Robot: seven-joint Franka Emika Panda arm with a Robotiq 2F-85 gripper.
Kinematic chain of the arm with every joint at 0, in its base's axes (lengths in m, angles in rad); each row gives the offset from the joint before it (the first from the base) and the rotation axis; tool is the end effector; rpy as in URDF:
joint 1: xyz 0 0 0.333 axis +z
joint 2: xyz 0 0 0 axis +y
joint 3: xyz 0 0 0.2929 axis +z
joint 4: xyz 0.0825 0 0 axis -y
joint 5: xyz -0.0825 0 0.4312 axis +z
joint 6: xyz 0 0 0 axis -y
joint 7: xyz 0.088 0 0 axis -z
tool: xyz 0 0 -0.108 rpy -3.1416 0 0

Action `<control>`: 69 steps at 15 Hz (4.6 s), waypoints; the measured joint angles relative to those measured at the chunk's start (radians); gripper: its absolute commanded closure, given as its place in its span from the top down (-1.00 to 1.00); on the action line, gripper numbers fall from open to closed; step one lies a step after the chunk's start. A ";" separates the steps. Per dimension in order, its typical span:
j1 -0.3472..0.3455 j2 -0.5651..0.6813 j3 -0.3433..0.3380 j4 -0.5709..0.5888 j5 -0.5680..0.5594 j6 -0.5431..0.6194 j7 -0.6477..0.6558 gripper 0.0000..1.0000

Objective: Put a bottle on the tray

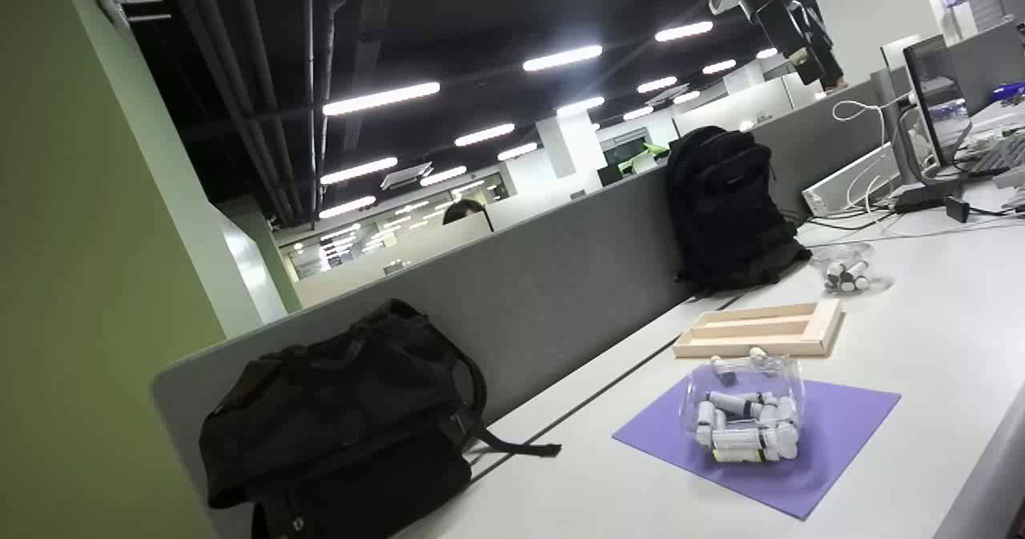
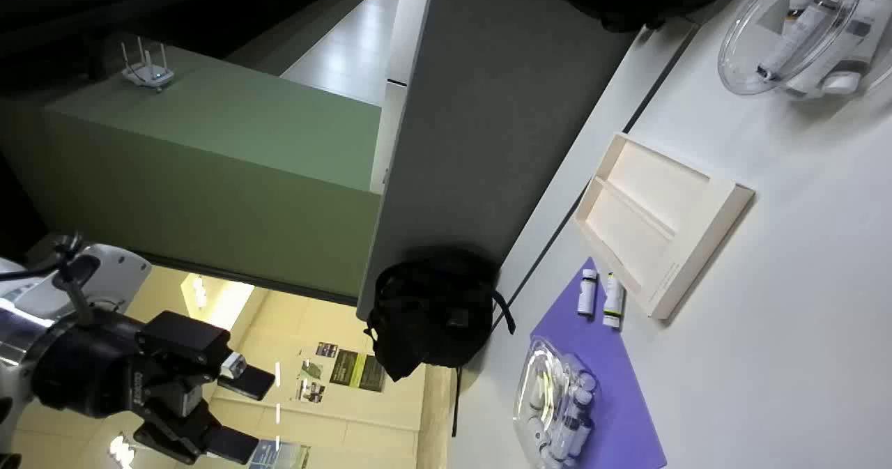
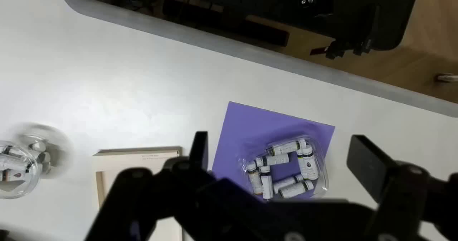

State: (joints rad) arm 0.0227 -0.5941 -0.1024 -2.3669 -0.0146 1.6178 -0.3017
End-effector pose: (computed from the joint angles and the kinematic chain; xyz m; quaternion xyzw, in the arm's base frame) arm 0.4126 -0.0365 0.4946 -0.9892 -0.1222 0.0734 0.0352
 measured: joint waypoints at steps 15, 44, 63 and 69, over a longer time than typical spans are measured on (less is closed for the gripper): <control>-0.041 0.141 0.000 0.041 0.031 0.337 0.126 1.00; -0.052 1.029 0.095 0.250 0.434 0.986 0.544 1.00; -0.082 1.254 0.173 0.352 0.449 1.106 0.507 -0.52; -0.103 1.254 0.174 0.369 0.449 1.066 0.494 -0.78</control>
State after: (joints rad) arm -0.0804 0.6601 0.0716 -1.9979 0.4345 2.6839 0.1923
